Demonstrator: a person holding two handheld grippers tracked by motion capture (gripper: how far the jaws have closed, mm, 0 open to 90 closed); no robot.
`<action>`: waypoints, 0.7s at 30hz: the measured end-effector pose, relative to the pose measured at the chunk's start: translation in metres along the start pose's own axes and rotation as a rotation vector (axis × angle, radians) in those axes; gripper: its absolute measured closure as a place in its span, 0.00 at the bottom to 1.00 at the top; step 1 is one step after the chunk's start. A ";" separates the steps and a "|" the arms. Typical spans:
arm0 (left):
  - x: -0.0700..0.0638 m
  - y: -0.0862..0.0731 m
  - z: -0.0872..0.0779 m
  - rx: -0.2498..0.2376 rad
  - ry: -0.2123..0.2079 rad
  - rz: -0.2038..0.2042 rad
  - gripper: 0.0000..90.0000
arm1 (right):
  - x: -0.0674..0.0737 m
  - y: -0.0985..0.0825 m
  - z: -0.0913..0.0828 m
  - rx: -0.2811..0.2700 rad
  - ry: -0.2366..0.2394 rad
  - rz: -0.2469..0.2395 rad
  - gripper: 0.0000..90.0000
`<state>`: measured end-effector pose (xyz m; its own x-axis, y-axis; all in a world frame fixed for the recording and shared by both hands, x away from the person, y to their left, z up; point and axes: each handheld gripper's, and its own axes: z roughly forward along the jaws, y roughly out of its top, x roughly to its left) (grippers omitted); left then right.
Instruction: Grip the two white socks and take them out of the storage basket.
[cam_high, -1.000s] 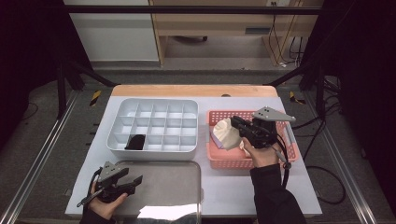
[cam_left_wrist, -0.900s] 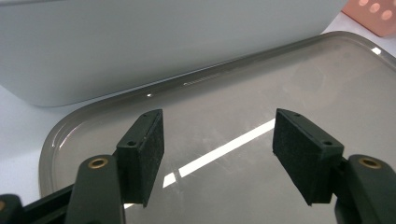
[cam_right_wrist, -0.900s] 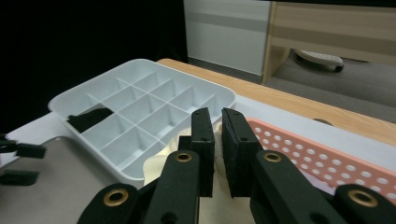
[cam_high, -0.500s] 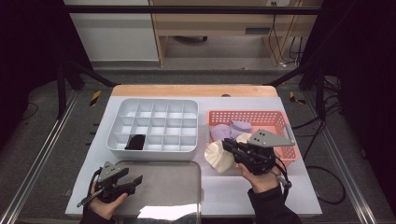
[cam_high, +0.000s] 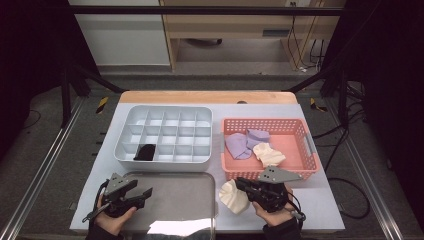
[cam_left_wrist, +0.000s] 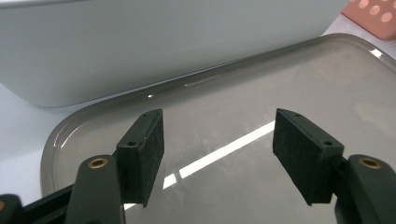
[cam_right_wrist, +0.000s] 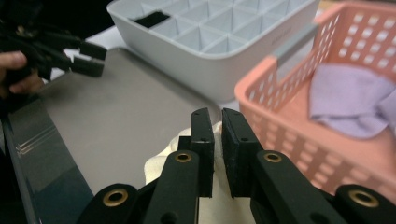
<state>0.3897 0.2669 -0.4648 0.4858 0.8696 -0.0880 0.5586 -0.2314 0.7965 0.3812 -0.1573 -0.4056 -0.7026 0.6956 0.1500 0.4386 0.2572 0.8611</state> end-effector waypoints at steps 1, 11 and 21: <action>0.000 0.000 0.000 -0.001 -0.001 -0.001 0.37 | 0.000 -0.004 0.003 0.012 -0.001 0.006 0.93; 0.002 0.000 -0.001 -0.001 0.001 -0.001 0.37 | -0.005 -0.035 0.029 0.140 -0.029 0.021 0.92; 0.002 0.000 -0.001 -0.003 0.005 -0.006 0.37 | -0.007 -0.043 0.041 0.188 -0.079 0.001 0.80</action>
<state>0.3899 0.2696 -0.4643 0.4788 0.8733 -0.0897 0.5594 -0.2247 0.7979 0.3900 -0.1457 -0.4630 -0.6590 0.7446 0.1062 0.5415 0.3717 0.7541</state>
